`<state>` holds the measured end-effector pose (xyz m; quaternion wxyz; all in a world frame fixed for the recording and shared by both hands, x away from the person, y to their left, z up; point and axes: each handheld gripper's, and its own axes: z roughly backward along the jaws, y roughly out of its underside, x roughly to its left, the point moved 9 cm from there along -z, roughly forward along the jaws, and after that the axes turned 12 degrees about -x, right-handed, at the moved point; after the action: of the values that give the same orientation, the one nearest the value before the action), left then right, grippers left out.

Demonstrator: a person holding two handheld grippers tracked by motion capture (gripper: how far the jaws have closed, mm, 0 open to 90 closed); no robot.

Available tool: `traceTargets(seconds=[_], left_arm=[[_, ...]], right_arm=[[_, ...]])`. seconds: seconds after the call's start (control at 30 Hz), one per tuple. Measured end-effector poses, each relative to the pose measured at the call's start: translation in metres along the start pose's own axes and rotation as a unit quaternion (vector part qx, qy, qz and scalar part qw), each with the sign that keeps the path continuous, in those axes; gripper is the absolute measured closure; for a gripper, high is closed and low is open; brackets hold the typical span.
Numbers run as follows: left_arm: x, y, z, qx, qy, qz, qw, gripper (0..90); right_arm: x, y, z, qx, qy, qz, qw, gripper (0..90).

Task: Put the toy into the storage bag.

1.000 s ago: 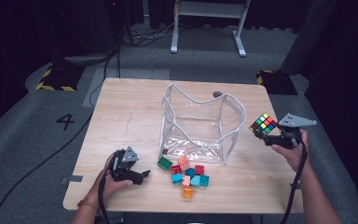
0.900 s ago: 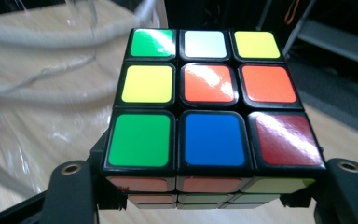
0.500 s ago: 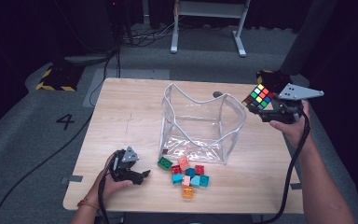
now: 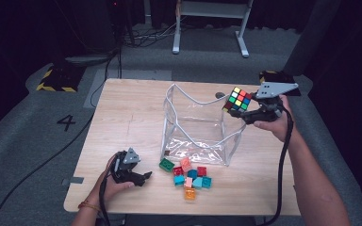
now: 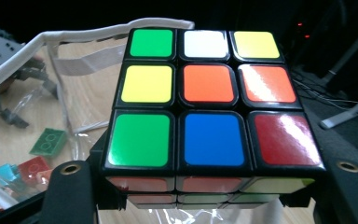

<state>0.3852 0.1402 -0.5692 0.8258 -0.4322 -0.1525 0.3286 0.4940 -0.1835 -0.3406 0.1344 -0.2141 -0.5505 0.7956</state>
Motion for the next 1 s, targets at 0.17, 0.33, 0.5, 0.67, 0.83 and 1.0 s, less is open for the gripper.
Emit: traceTargets(seconds=[0.17,0.33,0.5,0.67,0.83,1.0], left_arm=[[0.000,0.000,0.000,0.000,0.000,0.000,1.0000,12.2],[0.000,0.000,0.000,0.000,0.000,0.000,1.0000,12.2],[0.000,0.000,0.000,0.000,0.000,0.000,1.0000,12.2],[0.000,0.000,0.000,0.000,0.000,0.000,1.0000,12.2],[0.000,0.000,0.000,0.000,0.001,0.000,1.0000,12.2],[0.000,0.000,0.000,0.000,0.000,0.000,1.0000,12.2]], right_arm=[[0.010,0.005,-0.014,0.025,-0.028,0.011,0.9992,34.0],[0.018,0.013,-0.027,0.068,-0.062,0.034,0.9951,34.0],[0.020,0.026,-0.038,0.126,-0.082,0.052,0.9873,34.0],[0.018,0.029,-0.042,0.160,-0.087,0.046,0.9821,33.9],[0.015,0.031,-0.048,0.188,-0.094,0.053,0.9762,33.9],[0.011,0.026,-0.053,0.199,-0.085,0.054,0.9747,33.9]])
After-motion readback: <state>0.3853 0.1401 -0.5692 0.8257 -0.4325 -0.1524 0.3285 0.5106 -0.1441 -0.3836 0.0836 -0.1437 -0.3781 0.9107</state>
